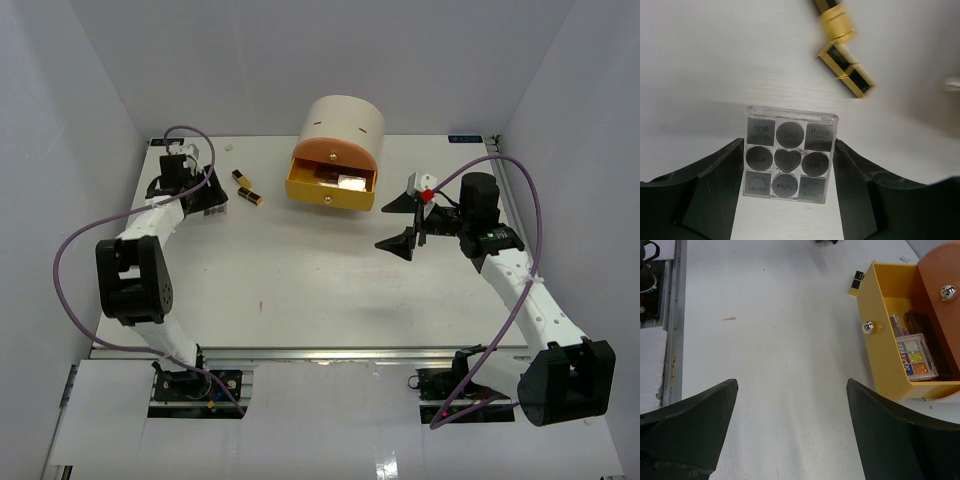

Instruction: Organize the makeup

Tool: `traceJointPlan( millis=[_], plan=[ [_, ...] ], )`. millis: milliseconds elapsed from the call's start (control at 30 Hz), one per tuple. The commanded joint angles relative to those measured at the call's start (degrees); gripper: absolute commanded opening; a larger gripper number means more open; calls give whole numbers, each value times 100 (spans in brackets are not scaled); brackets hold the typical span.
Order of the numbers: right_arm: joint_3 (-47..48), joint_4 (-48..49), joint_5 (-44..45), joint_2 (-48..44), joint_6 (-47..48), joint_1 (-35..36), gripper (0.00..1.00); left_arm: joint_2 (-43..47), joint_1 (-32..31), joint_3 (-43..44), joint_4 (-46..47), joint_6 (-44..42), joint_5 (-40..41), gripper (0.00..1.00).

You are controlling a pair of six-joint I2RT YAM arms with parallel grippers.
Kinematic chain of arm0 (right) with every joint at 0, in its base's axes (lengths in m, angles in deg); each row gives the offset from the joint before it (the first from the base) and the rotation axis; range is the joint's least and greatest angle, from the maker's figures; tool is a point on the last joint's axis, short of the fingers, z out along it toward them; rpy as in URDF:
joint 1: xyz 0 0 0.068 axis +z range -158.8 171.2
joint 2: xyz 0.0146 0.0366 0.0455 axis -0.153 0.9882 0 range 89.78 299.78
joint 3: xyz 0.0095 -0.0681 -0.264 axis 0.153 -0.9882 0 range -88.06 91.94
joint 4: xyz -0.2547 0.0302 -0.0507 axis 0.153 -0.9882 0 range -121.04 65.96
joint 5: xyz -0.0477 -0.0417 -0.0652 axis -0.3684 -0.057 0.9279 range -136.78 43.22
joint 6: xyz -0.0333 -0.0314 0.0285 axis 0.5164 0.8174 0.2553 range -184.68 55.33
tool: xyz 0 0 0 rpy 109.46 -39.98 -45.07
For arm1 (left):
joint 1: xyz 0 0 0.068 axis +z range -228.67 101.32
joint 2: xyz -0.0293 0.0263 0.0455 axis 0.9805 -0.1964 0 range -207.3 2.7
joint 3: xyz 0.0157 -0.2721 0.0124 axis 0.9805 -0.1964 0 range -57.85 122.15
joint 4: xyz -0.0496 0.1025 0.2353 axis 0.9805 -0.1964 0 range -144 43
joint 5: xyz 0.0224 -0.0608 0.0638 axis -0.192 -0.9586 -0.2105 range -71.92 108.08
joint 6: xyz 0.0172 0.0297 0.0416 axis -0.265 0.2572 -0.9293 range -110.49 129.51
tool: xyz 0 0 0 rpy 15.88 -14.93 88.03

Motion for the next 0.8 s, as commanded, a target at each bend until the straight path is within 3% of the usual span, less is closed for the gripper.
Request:
traceJointPlan(
  millis=[0, 100, 333, 433, 767],
  plan=[
    [-22, 84, -34, 31, 58, -48, 96, 1293, -1191, 173, 633, 810, -832, 16],
    [-22, 94, -43, 41, 50, -59, 96, 1333, -1998, 296, 860, 1118, -567, 14],
    [-36, 103, -86, 79, 38, -122, 96, 539, -3100, 985, 1378, 1239, 516, 13],
    [-39, 102, -112, 85, 41, -154, 96, 192, -3310, 1262, 1466, 1155, 1203, 15],
    [-56, 85, -156, 121, 76, -225, 96, -248, -3425, 1517, 1941, 838, 1726, 18]
  ],
)
